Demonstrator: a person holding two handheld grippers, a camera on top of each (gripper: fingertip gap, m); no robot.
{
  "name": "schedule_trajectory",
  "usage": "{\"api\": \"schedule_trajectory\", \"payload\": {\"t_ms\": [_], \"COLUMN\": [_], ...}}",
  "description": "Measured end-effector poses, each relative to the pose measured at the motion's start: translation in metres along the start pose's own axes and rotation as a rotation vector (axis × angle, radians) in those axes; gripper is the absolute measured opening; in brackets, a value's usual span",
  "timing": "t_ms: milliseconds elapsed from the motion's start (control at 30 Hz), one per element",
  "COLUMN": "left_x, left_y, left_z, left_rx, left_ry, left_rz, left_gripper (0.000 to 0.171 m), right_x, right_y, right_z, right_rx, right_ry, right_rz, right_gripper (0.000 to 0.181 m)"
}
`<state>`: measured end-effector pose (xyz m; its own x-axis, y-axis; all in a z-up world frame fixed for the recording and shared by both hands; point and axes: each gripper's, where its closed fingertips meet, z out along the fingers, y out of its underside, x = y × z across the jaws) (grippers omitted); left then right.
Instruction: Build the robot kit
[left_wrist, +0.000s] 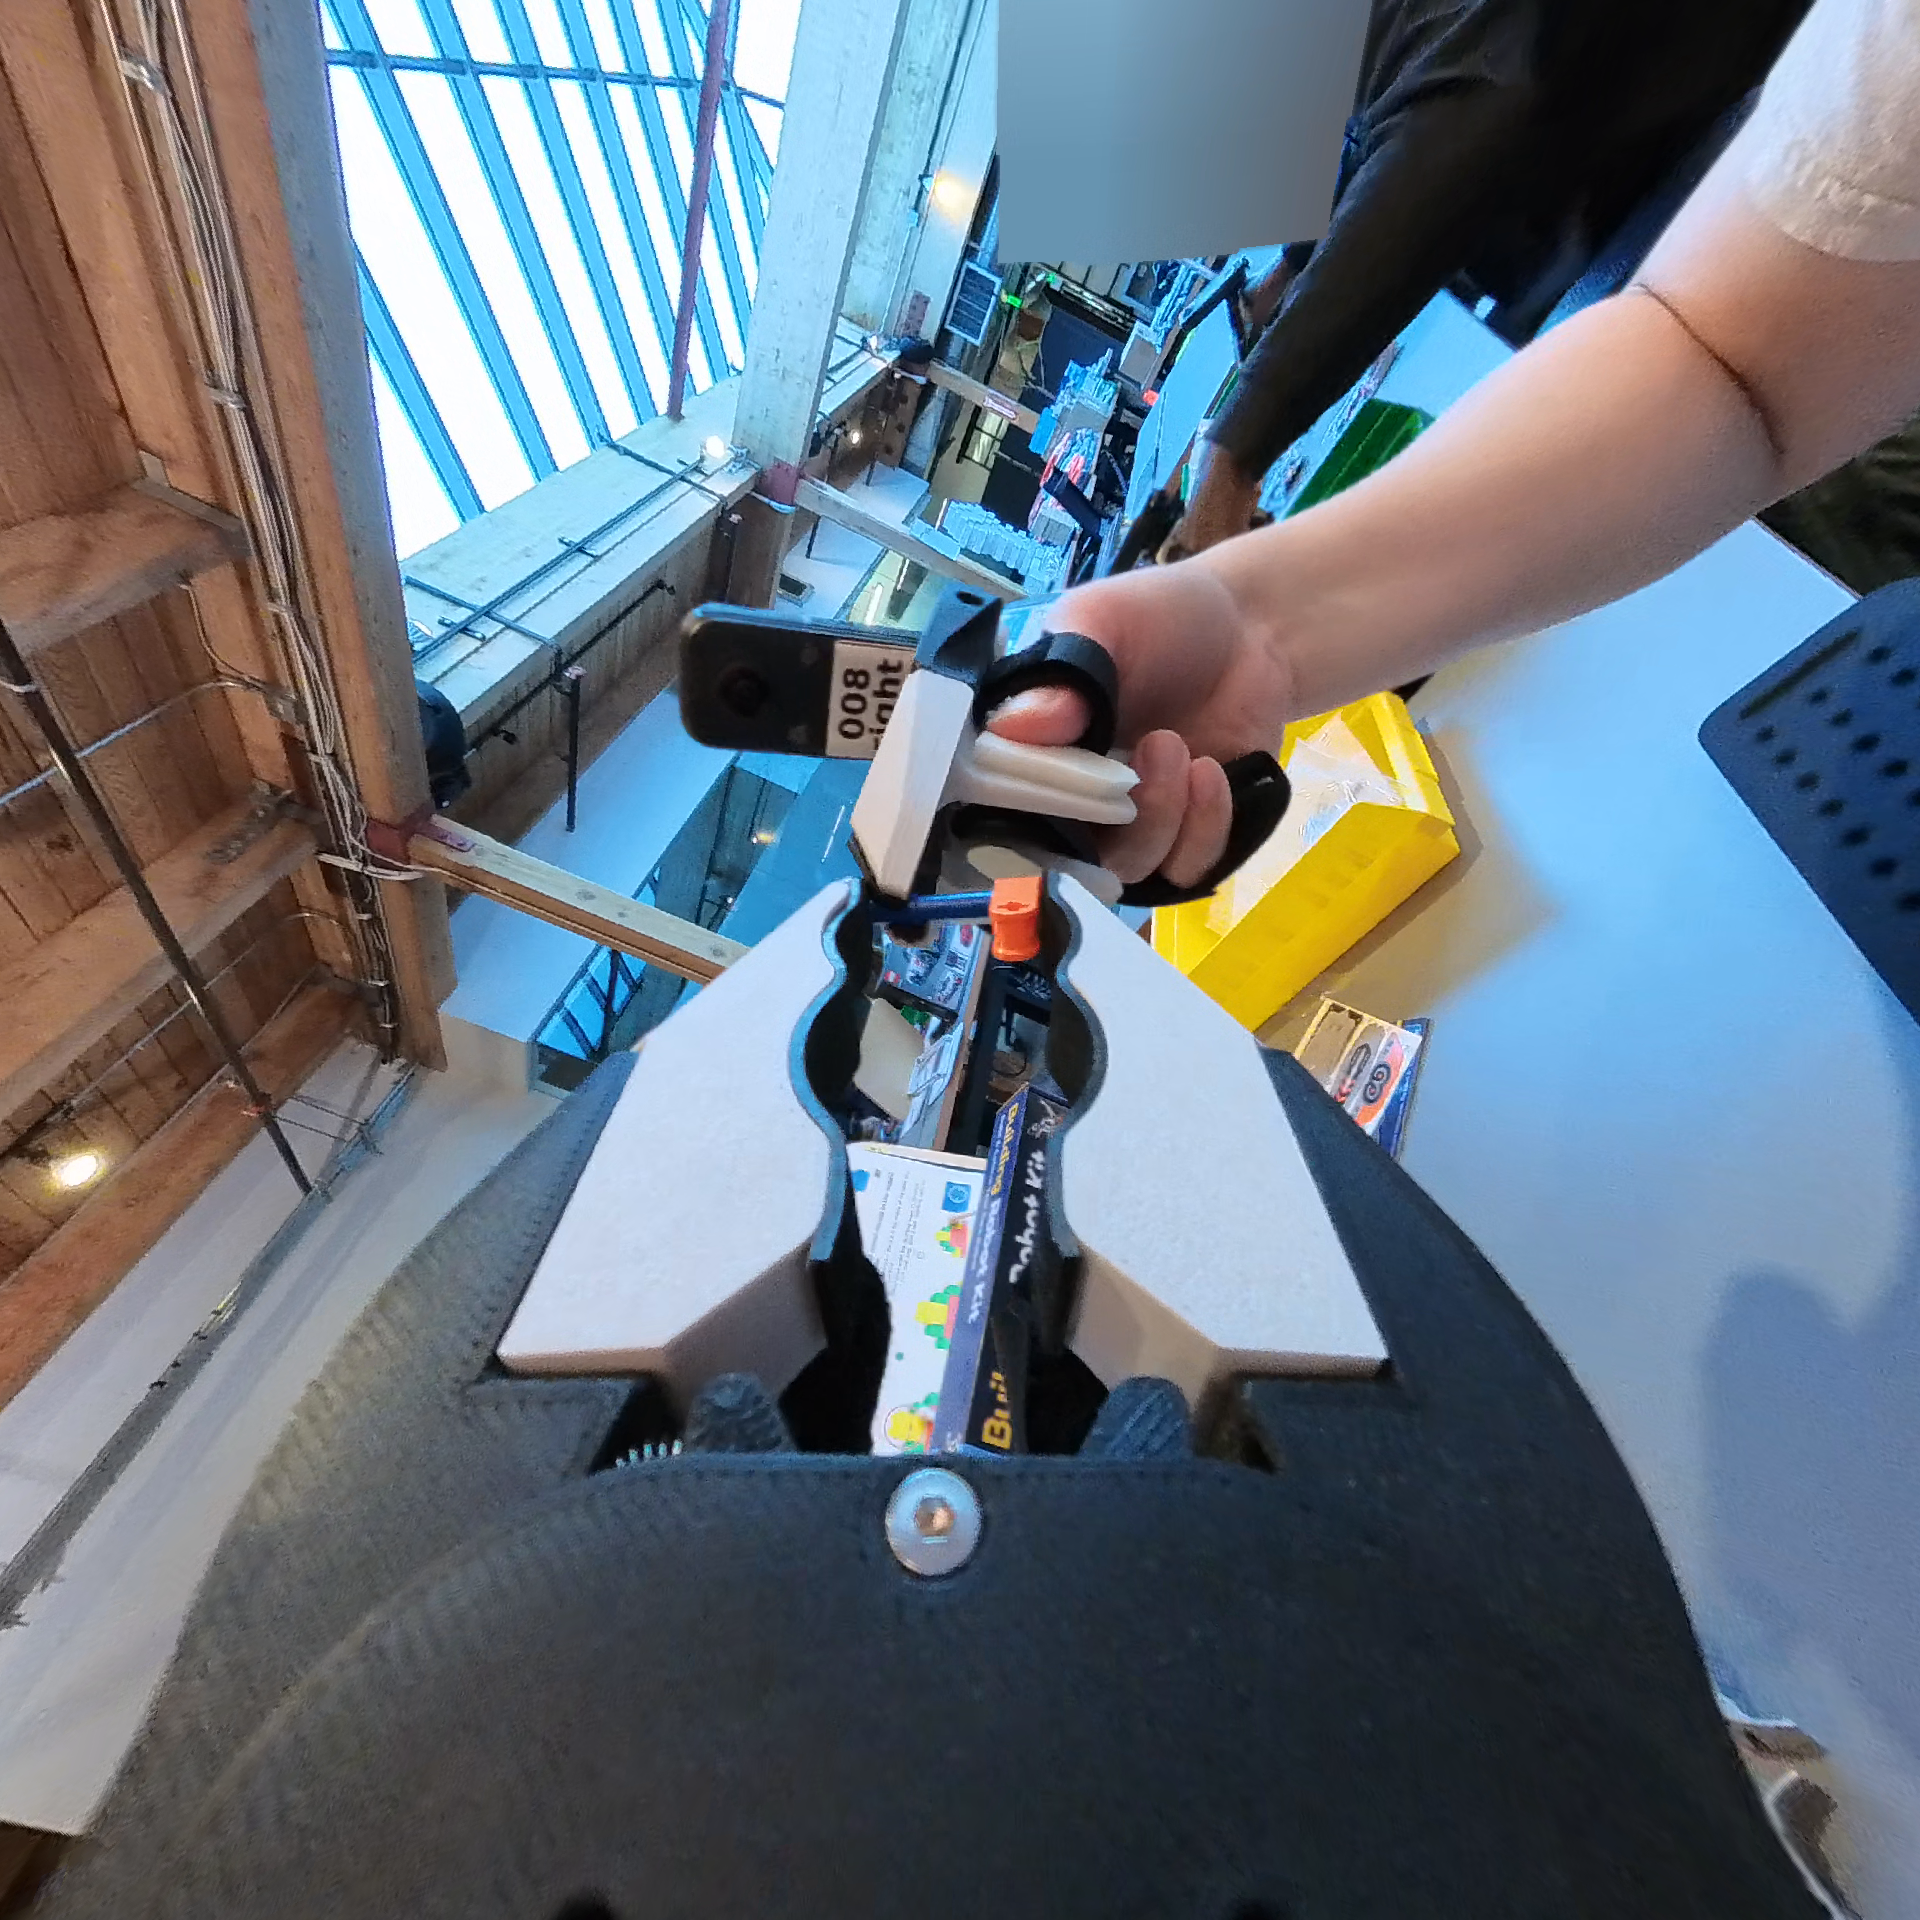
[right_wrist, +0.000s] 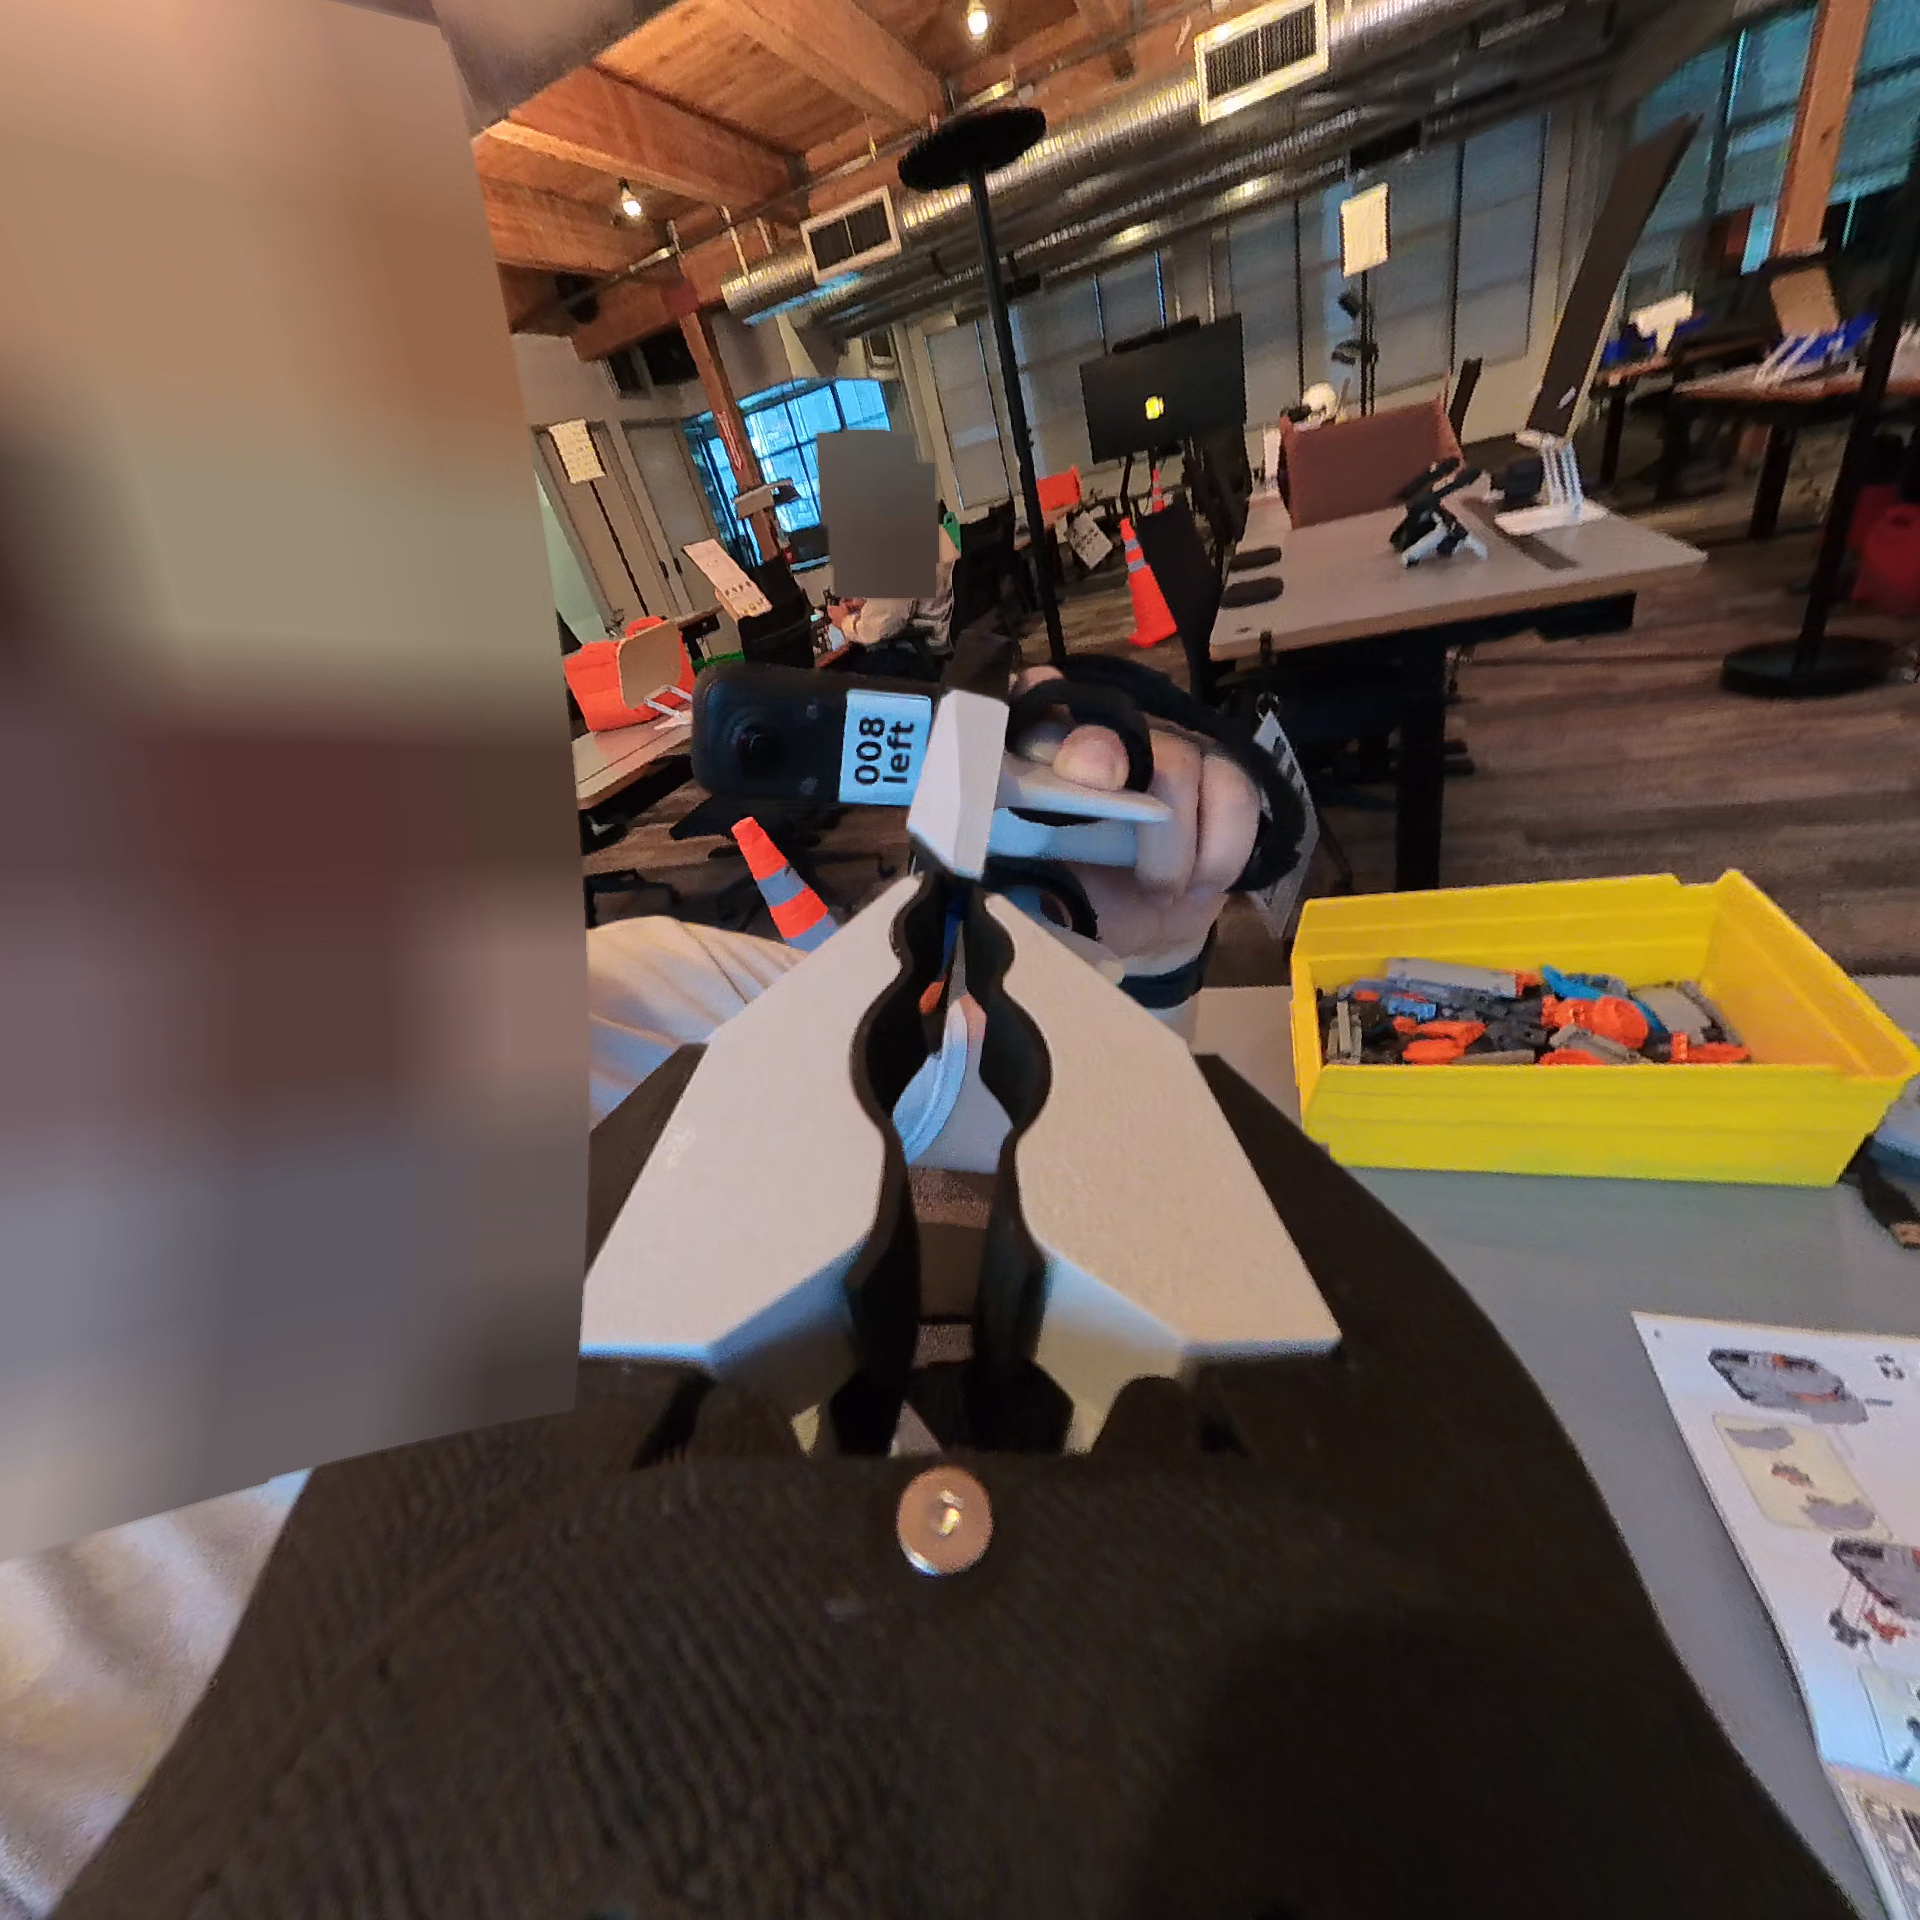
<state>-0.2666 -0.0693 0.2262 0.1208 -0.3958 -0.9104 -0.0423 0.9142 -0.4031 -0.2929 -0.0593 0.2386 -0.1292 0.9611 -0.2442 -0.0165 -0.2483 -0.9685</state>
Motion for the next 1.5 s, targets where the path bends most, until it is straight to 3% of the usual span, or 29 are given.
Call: {"api": "schedule_trajectory", "payload": {"t_ms": [333, 467, 567, 667, 767, 867, 1000, 1167, 1267, 1367, 1500], "left_x": [0.005, -0.003, 0.005, 0.01, 0.023, 0.012, 0.004, 0.044, 0.07, 0.094, 0.139], "left_y": [-0.003, -0.015, -0.01, 0.009, 0.055, 0.087, 0.128, 0.184, 0.217, 0.239, 0.292], "left_z": [0.003, -0.005, 0.0, 0.009, 0.013, -0.024, -0.085, -0.133, -0.127, -0.102, -0.083], "left_rx": [0.0, 0.076, 0.073, 0.085, 0.046, 0.025, -0.155, -0.526, -0.678, -0.724, -0.964], "left_ry": [-0.005, -0.084, -0.062, -0.017, 0.033, -0.093, -0.247, -0.327, -0.218, -0.07, 0.023], "left_rz": [0.011, 0.028, 0.024, -0.076, -0.253, -0.407, -0.622, -0.785, -0.956, -1.104, -1.006], "left_gripper": [0.03, 0.0, 0.0, 0.0, 0.0, 0.0, 0.0, 0.012, 0.029, 0.033, 0.032], "right_x": [-0.003, 0.0, 0.003, 0.021, 0.067, 0.101, 0.145, 0.194, 0.224, 0.235, 0.23], "right_y": [0.004, 0.017, 0.02, 0.024, 0.056, 0.101, 0.154, 0.211, 0.229, 0.246, 0.262], "right_z": [-0.004, 0.001, 0.004, -0.005, -0.022, -0.042, -0.065, -0.074, -0.085, -0.09, -0.092], "right_rx": [0.069, 0.025, 0.031, 0.093, 0.134, 0.2, 0.215, 0.102, 0.009, -0.085, -0.133], "right_ry": [-0.033, -0.025, -0.011, 0.005, 0.125, 0.14, 0.201, 0.32, 0.411, 0.466, 0.494], "right_rz": [-0.041, -0.037, -0.048, 0.018, 0.093, 0.271, 0.398, 0.435, 0.421, 0.378, 0.356], "right_gripper": [0.002, 0.002, 0.001, 0.002, 0.002, 0.001, 0.002, 0.002, 0.002, 0.003, 0.003]}}
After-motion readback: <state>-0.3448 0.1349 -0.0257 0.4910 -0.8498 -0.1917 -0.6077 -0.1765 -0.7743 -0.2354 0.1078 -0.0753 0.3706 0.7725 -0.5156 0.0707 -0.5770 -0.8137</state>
